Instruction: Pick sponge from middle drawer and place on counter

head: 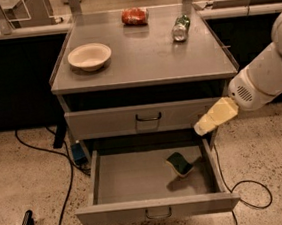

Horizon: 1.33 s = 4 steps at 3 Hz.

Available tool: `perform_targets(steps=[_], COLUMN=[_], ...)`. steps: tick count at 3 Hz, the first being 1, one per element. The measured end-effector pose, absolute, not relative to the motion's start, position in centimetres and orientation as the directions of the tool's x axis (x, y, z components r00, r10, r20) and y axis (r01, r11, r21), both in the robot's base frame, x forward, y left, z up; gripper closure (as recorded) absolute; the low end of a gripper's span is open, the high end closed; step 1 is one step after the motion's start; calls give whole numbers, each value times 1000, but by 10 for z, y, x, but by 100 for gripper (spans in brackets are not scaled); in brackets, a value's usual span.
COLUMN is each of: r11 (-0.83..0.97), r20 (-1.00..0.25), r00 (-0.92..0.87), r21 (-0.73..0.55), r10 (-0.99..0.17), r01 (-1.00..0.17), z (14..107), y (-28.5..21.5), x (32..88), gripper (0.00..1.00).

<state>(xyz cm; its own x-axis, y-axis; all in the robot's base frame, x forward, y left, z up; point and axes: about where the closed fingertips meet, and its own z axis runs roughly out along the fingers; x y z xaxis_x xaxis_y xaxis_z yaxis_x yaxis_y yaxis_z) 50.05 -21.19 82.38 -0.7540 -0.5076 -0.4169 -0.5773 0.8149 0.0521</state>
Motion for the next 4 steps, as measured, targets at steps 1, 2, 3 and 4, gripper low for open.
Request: perform_targets(steps=[1, 2, 3, 4], r11=[862, 867, 895, 915], r20=[-413, -419, -449, -458], r00=[-813, -817, -818, -825], r21=[115, 119, 80, 56], r10=[-410, -397, -361, -331], r01=[-494, -483, -439, -399], z=[780, 779, 772, 730], y=[-208, -207, -217, -219], x=[521, 524, 521, 526], gripper=[0, 0, 0, 0])
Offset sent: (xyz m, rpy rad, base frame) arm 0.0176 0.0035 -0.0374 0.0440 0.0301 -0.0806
